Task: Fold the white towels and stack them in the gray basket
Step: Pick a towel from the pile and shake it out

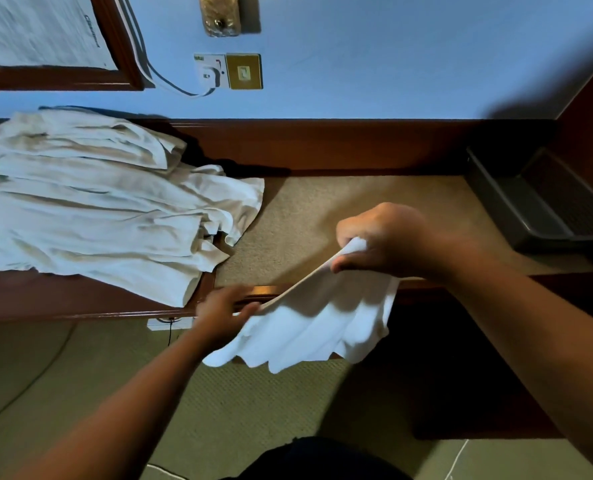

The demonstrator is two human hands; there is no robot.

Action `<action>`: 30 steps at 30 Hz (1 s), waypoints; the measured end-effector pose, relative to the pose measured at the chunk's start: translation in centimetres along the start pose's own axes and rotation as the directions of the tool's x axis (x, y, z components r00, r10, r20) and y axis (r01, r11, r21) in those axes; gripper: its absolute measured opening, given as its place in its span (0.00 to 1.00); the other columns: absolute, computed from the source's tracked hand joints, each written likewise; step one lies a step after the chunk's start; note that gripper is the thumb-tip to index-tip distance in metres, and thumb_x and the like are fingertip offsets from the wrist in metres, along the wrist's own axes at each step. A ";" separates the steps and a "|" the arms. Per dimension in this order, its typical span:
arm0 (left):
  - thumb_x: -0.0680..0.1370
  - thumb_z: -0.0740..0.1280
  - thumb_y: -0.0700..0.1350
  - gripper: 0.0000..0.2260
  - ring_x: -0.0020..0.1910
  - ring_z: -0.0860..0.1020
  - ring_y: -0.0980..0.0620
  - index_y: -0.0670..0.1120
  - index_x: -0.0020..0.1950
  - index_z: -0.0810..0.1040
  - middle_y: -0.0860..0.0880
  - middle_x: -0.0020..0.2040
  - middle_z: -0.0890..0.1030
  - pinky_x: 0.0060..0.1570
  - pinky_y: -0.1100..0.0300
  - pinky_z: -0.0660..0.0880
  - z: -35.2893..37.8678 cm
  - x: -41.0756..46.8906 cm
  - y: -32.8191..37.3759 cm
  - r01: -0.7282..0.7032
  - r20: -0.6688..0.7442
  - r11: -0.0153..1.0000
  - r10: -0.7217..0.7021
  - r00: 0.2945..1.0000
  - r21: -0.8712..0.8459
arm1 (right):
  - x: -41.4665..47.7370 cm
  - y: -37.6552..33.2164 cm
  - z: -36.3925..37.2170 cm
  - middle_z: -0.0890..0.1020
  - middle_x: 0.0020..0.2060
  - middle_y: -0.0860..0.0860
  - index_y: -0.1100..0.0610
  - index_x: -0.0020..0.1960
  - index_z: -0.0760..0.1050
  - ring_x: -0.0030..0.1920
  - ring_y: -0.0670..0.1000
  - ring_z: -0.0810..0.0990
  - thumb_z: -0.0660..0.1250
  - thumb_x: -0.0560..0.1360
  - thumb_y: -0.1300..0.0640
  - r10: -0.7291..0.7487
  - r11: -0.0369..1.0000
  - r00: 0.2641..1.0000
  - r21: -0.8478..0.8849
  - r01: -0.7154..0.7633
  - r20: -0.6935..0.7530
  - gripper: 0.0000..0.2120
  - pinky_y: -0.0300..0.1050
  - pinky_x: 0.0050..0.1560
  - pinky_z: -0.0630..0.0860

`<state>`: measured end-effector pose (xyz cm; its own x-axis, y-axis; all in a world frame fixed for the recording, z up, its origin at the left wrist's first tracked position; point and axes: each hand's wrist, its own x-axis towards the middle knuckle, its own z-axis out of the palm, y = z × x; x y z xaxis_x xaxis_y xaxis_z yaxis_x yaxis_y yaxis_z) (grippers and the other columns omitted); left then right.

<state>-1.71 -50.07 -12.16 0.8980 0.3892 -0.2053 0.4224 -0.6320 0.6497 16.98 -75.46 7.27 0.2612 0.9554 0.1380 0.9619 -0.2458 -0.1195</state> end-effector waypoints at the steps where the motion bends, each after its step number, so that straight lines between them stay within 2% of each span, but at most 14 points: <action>1: 0.75 0.69 0.63 0.20 0.59 0.81 0.59 0.58 0.64 0.79 0.59 0.59 0.83 0.61 0.51 0.78 0.5 -0.4 2.6 -0.101 0.029 0.977 0.108 0.994 -0.186 | 0.5 -0.5 0.3 0.73 0.31 0.43 0.47 0.39 0.69 0.32 0.51 0.71 0.59 0.73 0.28 -0.022 0.999 1.000 -0.028 0.022 0.006 0.22 0.42 0.30 0.61; 3: 0.78 0.72 0.52 0.13 0.57 0.83 0.57 0.51 0.61 0.81 0.55 0.55 0.85 0.59 0.56 0.79 1.3 -1.2 6.9 -0.243 0.048 0.888 0.283 0.958 -0.390 | 1.3 -1.2 0.6 0.73 0.33 0.43 0.46 0.40 0.69 0.35 0.50 0.70 0.62 0.74 0.30 -0.009 0.999 0.997 -0.034 0.012 0.070 0.20 0.45 0.33 0.64; 4: 0.79 0.71 0.49 0.09 0.54 0.83 0.56 0.49 0.58 0.82 0.54 0.52 0.85 0.56 0.55 0.80 1.6 -1.6 8.6 -0.297 0.017 0.866 0.332 0.943 -0.401 | 1.6 -1.5 0.5 0.73 0.33 0.43 0.46 0.40 0.69 0.35 0.49 0.70 0.64 0.75 0.33 0.003 1.000 0.995 -0.014 -0.002 0.098 0.18 0.46 0.34 0.66; 6: 0.79 0.69 0.51 0.06 0.48 0.83 0.56 0.52 0.53 0.83 0.54 0.46 0.85 0.51 0.50 0.80 2.9 -1.8 9.5 -0.328 -0.026 0.876 0.342 0.939 -0.354 | 1.7 -1.9 0.3 0.73 0.31 0.44 0.46 0.38 0.68 0.34 0.49 0.70 0.68 0.74 0.34 0.005 0.999 0.997 0.033 -0.008 0.072 0.18 0.47 0.34 0.68; 8: 0.79 0.66 0.57 0.04 0.45 0.81 0.58 0.60 0.49 0.80 0.57 0.43 0.84 0.50 0.47 0.79 4.3 -1.9 8.3 -0.270 0.049 0.921 0.295 0.954 -0.281 | 1.5 -2.1 0.2 0.72 0.27 0.45 0.47 0.35 0.67 0.30 0.48 0.68 0.67 0.72 0.33 -0.008 0.997 1.000 0.082 0.009 -0.013 0.20 0.46 0.32 0.67; 11: 0.79 0.62 0.63 0.07 0.43 0.79 0.57 0.66 0.43 0.75 0.61 0.40 0.81 0.54 0.42 0.76 6.2 -2.3 5.8 -0.194 0.156 0.970 0.217 0.964 -0.147 | 0.9 -1.9 0.0 0.73 0.26 0.46 0.49 0.33 0.68 0.28 0.50 0.70 0.69 0.72 0.36 0.003 0.978 0.989 0.206 0.028 -0.150 0.20 0.47 0.30 0.67; 14: 0.80 0.63 0.56 0.08 0.50 0.79 0.52 0.67 0.41 0.74 0.63 0.37 0.79 0.58 0.47 0.71 7.4 -2.2 2.8 -0.042 0.181 0.999 0.039 0.983 0.011 | -0.1 -1.1 -1.3 0.75 0.27 0.46 0.52 0.33 0.72 0.31 0.50 0.72 0.75 0.71 0.41 0.106 0.970 0.957 0.238 -0.040 -0.271 0.19 0.43 0.33 0.67; 15: 0.80 0.63 0.53 0.08 0.55 0.79 0.50 0.64 0.43 0.75 0.62 0.40 0.80 0.58 0.49 0.69 7.5 -2.3 1.9 0.028 0.186 0.996 -0.043 0.982 0.084 | -0.4 -0.8 -1.9 0.76 0.28 0.46 0.53 0.33 0.73 0.32 0.50 0.73 0.76 0.70 0.41 0.160 0.964 0.950 0.249 -0.092 -0.267 0.19 0.41 0.33 0.67; 17: 0.80 0.60 0.47 0.09 0.62 0.76 0.46 0.59 0.52 0.77 0.58 0.51 0.82 0.61 0.45 0.67 7.5 -2.5 0.0 0.152 0.172 0.957 -0.198 0.965 0.248 | -0.9 0.5 -2.8 0.76 0.29 0.45 0.53 0.33 0.74 0.36 0.49 0.74 0.77 0.67 0.39 0.254 0.954 0.954 0.201 -0.220 -0.159 0.20 0.38 0.34 0.67; 19: 0.78 0.58 0.44 0.12 0.62 0.76 0.46 0.57 0.55 0.77 0.53 0.52 0.82 0.64 0.43 0.65 6.9 -2.3 -1.5 0.239 0.099 0.913 -0.286 0.953 0.330 | -1.2 2.1 -2.9 0.77 0.32 0.43 0.49 0.34 0.73 0.36 0.46 0.74 0.76 0.66 0.36 0.313 0.948 0.949 0.053 -0.314 0.028 0.19 0.39 0.37 0.69; 22: 0.79 0.60 0.45 0.07 0.58 0.76 0.47 0.56 0.50 0.75 0.54 0.43 0.77 0.57 0.49 0.63 5.1 -1.8 -3.0 0.317 -0.056 0.881 -0.318 0.947 0.352 | -2.1 4.6 -2.3 0.79 0.37 0.41 0.42 0.36 0.73 0.41 0.47 0.77 0.75 0.69 0.40 0.421 0.904 0.883 -0.021 -0.426 0.206 0.13 0.45 0.42 0.73; 24: 0.80 0.61 0.46 0.05 0.57 0.75 0.47 0.55 0.51 0.76 0.53 0.46 0.80 0.53 0.51 0.61 3.6 -1.6 -4.1 0.342 -0.130 0.853 -0.317 0.940 0.393 | -3.3 5.8 -1.8 0.81 0.39 0.44 0.42 0.38 0.75 0.45 0.51 0.79 0.74 0.72 0.45 0.485 0.871 0.861 0.002 -0.491 0.151 0.09 0.46 0.43 0.73; 26: 0.81 0.62 0.47 0.05 0.58 0.74 0.46 0.54 0.51 0.77 0.52 0.49 0.82 0.53 0.50 0.62 2.1 -1.7 -5.5 0.389 -0.194 0.812 -0.338 0.921 0.436 | -4.6 6.6 -1.1 0.81 0.40 0.48 0.45 0.41 0.77 0.44 0.53 0.78 0.73 0.74 0.47 0.566 0.823 0.824 0.044 -0.566 0.016 0.06 0.47 0.42 0.72; 30: 0.79 0.63 0.48 0.04 0.55 0.73 0.45 0.52 0.47 0.77 0.51 0.47 0.81 0.52 0.50 0.64 -1.2 -2.3 -8.3 0.475 -0.298 0.750 -0.373 0.879 0.461 | -7.1 8.9 1.8 0.79 0.41 0.51 0.49 0.47 0.78 0.42 0.55 0.74 0.69 0.77 0.49 0.729 0.684 0.667 0.130 -0.718 -0.152 0.04 0.47 0.41 0.71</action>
<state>-7.44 -44.91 -16.23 0.5949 0.7773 -0.2049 0.7996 -0.5982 0.0523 23.48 -84.13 3.42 0.8879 0.4332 0.1548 0.4599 -0.8324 -0.3090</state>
